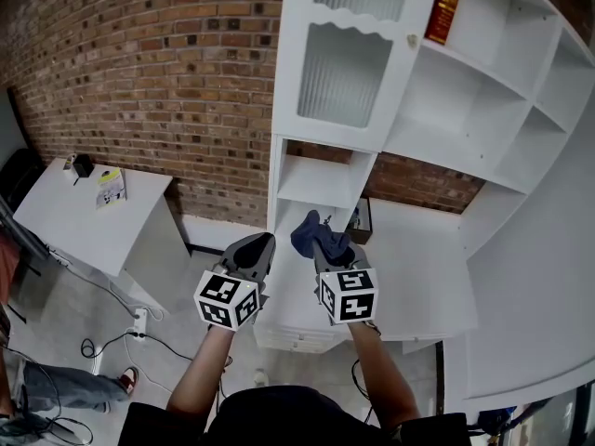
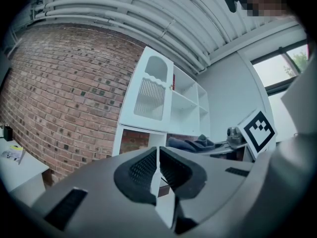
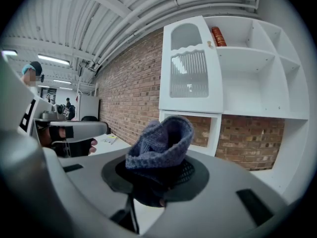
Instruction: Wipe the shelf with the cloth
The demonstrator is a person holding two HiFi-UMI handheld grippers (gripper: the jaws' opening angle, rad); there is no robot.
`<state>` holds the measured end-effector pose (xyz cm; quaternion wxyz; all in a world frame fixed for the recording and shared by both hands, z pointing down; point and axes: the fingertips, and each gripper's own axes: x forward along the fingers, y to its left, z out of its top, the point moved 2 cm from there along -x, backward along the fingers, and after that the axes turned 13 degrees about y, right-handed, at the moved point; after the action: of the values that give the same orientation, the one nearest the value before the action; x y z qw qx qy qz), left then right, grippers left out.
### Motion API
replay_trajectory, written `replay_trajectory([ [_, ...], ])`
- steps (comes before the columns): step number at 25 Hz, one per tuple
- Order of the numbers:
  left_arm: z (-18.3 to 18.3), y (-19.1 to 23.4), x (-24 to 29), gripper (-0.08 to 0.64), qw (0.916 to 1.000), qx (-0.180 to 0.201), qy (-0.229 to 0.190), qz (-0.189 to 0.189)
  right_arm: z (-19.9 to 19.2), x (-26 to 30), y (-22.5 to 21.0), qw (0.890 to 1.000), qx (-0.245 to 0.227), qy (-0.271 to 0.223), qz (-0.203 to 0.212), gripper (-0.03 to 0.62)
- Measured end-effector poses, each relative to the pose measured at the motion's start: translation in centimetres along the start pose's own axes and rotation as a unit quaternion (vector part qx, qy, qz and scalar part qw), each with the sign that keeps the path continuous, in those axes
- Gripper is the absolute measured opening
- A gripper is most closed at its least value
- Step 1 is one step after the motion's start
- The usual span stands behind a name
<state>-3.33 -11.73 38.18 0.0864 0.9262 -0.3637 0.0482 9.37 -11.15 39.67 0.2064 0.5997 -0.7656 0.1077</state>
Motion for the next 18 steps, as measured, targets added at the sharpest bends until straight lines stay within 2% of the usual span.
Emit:
replay_trajectory([
  [18,-1.1,-7.4,-2.0,0.031,0.9998,0.018,-0.001,0.009,-3.3,-6.6,-1.4,1.000,-0.002,-0.022,0.014,0.133],
])
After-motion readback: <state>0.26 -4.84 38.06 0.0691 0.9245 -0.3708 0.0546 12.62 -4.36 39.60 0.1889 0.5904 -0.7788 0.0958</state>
